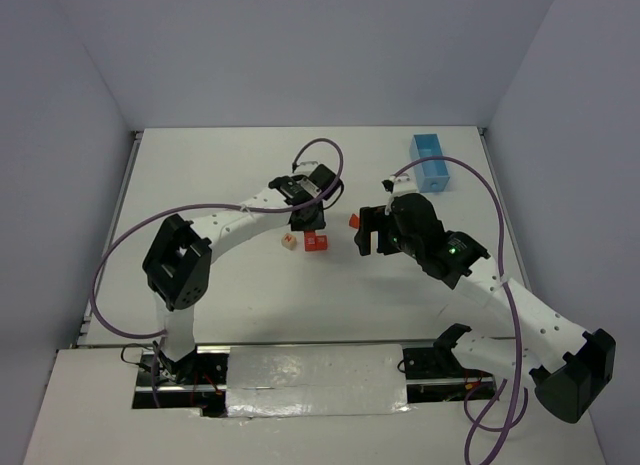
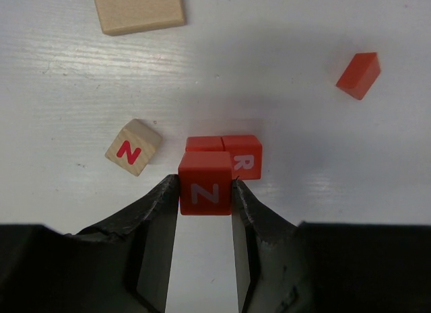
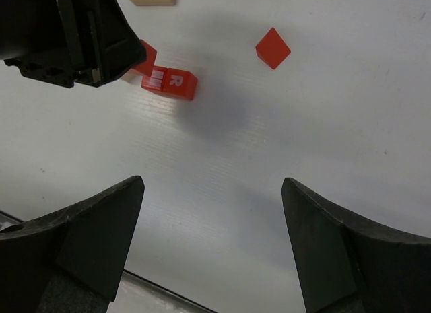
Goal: Build the wood block tower
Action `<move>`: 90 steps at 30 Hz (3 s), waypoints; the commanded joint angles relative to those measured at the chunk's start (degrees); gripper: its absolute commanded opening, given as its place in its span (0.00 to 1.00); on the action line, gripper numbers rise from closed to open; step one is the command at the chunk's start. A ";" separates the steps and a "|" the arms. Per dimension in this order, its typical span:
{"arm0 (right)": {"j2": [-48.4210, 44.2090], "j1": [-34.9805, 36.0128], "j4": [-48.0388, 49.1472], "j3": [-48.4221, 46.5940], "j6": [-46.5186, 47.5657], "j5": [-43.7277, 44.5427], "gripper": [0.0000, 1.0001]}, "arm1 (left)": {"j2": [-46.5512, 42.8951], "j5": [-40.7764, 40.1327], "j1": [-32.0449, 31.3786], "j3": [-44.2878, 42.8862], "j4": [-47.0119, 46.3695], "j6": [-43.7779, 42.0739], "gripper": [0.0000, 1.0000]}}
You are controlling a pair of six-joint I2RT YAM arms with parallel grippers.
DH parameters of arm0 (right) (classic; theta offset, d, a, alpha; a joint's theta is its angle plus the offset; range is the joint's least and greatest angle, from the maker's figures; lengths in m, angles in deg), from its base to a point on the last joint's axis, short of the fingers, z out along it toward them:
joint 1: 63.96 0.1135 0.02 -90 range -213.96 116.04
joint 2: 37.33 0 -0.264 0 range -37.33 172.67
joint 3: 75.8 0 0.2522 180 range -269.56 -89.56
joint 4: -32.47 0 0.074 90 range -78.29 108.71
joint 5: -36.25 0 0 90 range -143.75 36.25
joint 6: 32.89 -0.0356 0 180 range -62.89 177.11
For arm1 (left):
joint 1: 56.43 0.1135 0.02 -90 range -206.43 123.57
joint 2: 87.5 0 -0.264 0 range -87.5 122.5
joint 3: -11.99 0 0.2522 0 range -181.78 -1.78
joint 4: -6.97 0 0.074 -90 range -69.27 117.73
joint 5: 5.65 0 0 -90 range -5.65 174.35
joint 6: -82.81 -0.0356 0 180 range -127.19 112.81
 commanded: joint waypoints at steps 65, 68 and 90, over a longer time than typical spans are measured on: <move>-1.34 0.05 1.92 1.02 0.04 -1.17 0.90 | 3.27 -0.64 -1.08 1.20 -2.67 0.69 0.13; -1.25 -0.03 1.92 1.02 0.04 -1.00 0.90 | 3.00 -0.29 -1.08 1.11 -3.02 0.78 0.11; -1.78 -0.03 1.74 1.10 -0.23 0.06 0.90 | 5.81 -0.90 -2.31 -3.72 -1.35 0.52 0.12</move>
